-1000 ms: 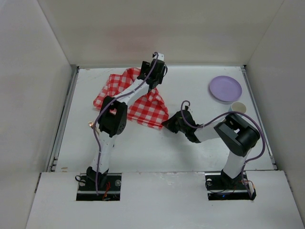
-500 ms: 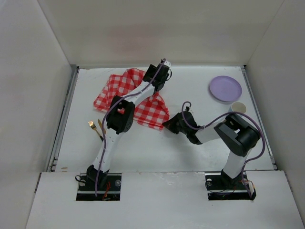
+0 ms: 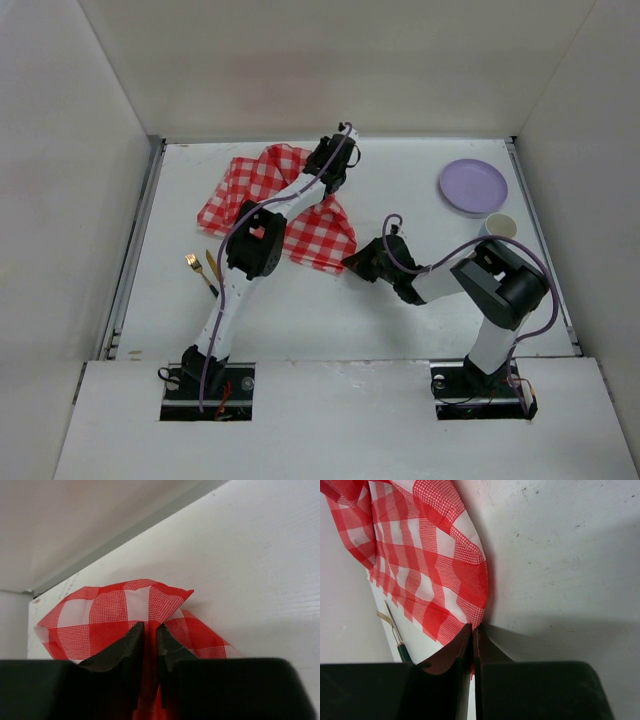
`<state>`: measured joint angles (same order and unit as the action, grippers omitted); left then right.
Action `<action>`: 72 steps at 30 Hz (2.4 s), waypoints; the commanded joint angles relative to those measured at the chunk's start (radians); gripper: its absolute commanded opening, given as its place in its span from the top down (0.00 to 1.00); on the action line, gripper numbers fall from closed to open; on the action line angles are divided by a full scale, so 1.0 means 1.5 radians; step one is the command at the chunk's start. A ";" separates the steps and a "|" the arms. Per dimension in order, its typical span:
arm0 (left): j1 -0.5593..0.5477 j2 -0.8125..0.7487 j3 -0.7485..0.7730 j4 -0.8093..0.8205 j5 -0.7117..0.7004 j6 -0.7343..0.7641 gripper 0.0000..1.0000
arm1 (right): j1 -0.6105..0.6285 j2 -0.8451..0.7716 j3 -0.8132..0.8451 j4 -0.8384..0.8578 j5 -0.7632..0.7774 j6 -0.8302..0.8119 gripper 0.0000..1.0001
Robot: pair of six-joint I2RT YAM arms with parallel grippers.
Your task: Set the dinner table for one person
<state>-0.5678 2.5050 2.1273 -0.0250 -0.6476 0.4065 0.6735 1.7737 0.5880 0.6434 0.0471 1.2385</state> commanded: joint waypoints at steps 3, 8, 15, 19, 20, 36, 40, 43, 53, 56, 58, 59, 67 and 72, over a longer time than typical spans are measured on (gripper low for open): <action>-0.001 -0.057 0.008 0.034 -0.044 0.000 0.93 | -0.034 -0.038 0.026 -0.007 -0.019 -0.036 0.93; 0.006 -0.109 0.110 0.000 -0.037 -0.065 0.97 | -0.121 -0.107 0.210 -0.242 -0.016 -0.164 0.96; 0.096 -0.237 0.298 -0.117 0.030 -0.310 0.97 | -0.200 -0.087 0.812 -0.623 0.157 -0.455 0.98; 0.175 -0.395 0.161 -0.128 0.079 -0.554 0.98 | -0.172 -0.075 1.008 -0.671 0.254 -0.670 0.98; 0.191 -0.435 0.094 -0.115 0.087 -0.603 0.98 | -0.151 -0.093 0.968 -0.644 0.275 -0.724 0.97; 0.297 -0.733 -0.998 0.347 0.159 -0.921 0.93 | 0.034 -0.356 0.067 -0.387 0.387 -0.620 0.95; 0.293 -0.793 -1.076 0.345 0.155 -0.915 0.93 | 0.004 -0.396 0.049 -0.466 0.384 -0.543 0.93; 0.272 -0.840 -1.103 0.315 0.137 -0.911 0.93 | -0.032 -0.421 0.049 -0.517 0.375 -0.506 0.91; 0.189 -1.036 -1.174 0.185 0.066 -0.885 0.93 | -0.105 -0.543 -0.026 -0.610 0.327 -0.400 0.52; 0.152 -1.121 -1.198 0.129 0.044 -0.861 0.89 | -0.135 -0.604 -0.023 -0.637 0.314 -0.373 0.49; 0.131 -1.169 -1.213 0.097 0.034 -0.851 0.85 | -0.156 -0.639 -0.022 -0.645 0.310 -0.363 0.43; 0.118 -1.194 -1.220 0.078 0.030 -0.846 0.83 | -0.162 -0.655 -0.024 -0.644 0.302 -0.356 0.40; 0.070 -1.247 -1.223 0.029 -0.014 -0.804 0.67 | -0.147 -0.560 -0.047 -0.612 0.231 -0.323 0.28; 0.042 -1.191 -1.209 0.074 -0.005 -0.802 0.64 | -0.132 -0.463 -0.030 -0.606 0.236 -0.294 0.31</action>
<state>-0.4763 0.6880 0.2970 0.0414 -0.6327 -0.8219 0.4625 1.0523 0.5388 -0.2924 0.4141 0.7547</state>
